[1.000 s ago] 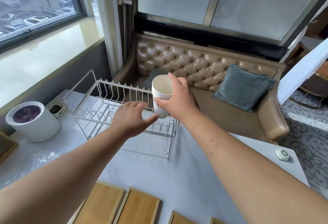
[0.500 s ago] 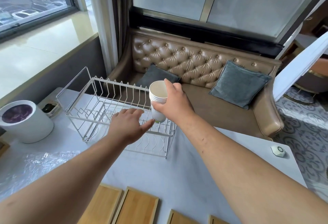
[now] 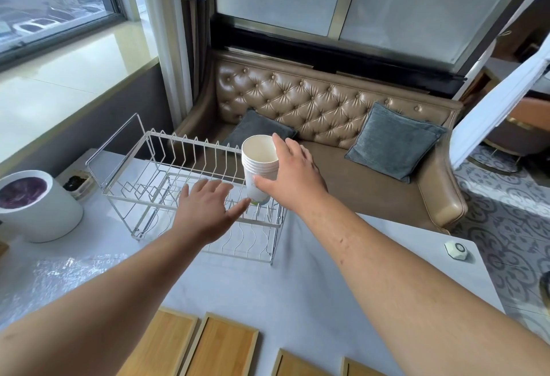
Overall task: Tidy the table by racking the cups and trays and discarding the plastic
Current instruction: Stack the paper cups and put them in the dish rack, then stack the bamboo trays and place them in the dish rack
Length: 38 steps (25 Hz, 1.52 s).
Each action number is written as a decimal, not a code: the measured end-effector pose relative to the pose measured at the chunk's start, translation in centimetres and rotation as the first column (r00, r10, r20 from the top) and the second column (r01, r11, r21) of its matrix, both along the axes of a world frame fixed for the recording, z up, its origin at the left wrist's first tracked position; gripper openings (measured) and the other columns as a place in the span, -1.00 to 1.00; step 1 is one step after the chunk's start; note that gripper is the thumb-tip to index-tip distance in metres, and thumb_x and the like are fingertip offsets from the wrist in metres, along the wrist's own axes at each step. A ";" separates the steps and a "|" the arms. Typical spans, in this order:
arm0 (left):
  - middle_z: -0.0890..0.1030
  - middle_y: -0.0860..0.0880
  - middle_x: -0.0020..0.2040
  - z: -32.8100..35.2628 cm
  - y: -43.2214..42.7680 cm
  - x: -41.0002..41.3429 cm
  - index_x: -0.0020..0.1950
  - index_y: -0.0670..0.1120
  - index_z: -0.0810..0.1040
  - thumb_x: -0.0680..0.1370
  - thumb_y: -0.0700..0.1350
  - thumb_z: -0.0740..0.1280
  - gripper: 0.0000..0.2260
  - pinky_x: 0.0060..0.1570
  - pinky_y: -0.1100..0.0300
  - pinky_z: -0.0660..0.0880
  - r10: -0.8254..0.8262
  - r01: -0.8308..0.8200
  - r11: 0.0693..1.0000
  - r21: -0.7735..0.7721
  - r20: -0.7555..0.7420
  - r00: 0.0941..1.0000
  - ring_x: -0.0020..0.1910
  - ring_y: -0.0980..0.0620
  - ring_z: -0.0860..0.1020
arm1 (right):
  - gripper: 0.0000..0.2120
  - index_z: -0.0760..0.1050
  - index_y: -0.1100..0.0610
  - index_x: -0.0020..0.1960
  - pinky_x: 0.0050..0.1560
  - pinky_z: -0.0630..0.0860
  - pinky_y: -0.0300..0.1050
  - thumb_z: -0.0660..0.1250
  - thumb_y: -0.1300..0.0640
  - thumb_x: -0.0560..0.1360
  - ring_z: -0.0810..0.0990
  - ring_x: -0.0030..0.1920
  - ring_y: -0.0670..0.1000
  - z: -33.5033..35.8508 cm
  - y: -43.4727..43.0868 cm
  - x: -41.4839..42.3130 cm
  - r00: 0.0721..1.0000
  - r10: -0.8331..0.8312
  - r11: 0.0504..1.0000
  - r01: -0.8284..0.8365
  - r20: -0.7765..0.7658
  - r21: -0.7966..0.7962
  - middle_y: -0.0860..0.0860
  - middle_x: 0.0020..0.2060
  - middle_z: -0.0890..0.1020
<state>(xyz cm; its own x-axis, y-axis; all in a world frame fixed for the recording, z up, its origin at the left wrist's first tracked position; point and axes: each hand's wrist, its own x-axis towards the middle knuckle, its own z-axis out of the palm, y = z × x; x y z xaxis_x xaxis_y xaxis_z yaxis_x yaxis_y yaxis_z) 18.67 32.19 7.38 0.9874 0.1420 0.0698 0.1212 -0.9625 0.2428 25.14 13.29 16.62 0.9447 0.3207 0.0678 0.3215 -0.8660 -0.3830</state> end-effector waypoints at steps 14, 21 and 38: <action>0.02 -0.05 0.72 -7.1 -11.7 -13.4 0.69 0.11 0.13 0.58 0.43 0.02 -0.26 0.60 -0.27 -0.13 -0.221 0.221 0.974 -0.038 0.023 0.975 0.69 -0.09 -0.09 | -0.15 -0.22 -0.15 0.66 0.58 -0.23 0.33 -0.03 -0.47 0.50 -0.31 0.64 0.19 -11.2 -20.9 -19.5 0.994 -0.112 0.946 0.107 0.001 -0.305 0.02 0.68 -0.15; -0.02 -0.01 0.71 -11.1 -25.7 -15.2 0.70 0.13 0.08 0.57 0.48 -0.02 -0.23 0.60 -0.27 -0.08 -0.524 0.527 0.849 -0.032 -0.163 0.836 0.69 -0.11 -0.07 | -0.15 -0.20 -0.14 0.67 0.56 -0.29 0.34 -0.09 -0.48 0.50 -0.33 0.63 0.20 -18.7 -33.8 -30.7 0.895 -0.401 0.864 0.299 -0.194 -0.405 0.02 0.68 -0.16; 0.25 0.00 0.67 -18.4 -52.3 -15.9 0.42 0.22 0.53 0.67 0.21 0.21 -0.65 0.57 -0.09 0.15 -0.805 0.904 0.426 -0.042 -0.474 0.357 0.63 -0.08 0.19 | -0.14 -0.47 -0.07 0.61 0.55 -0.36 0.32 -0.14 -0.46 0.55 -0.41 0.60 0.24 -28.6 -51.5 -40.1 0.743 -0.537 0.814 0.331 -0.400 -0.477 0.10 0.63 -0.36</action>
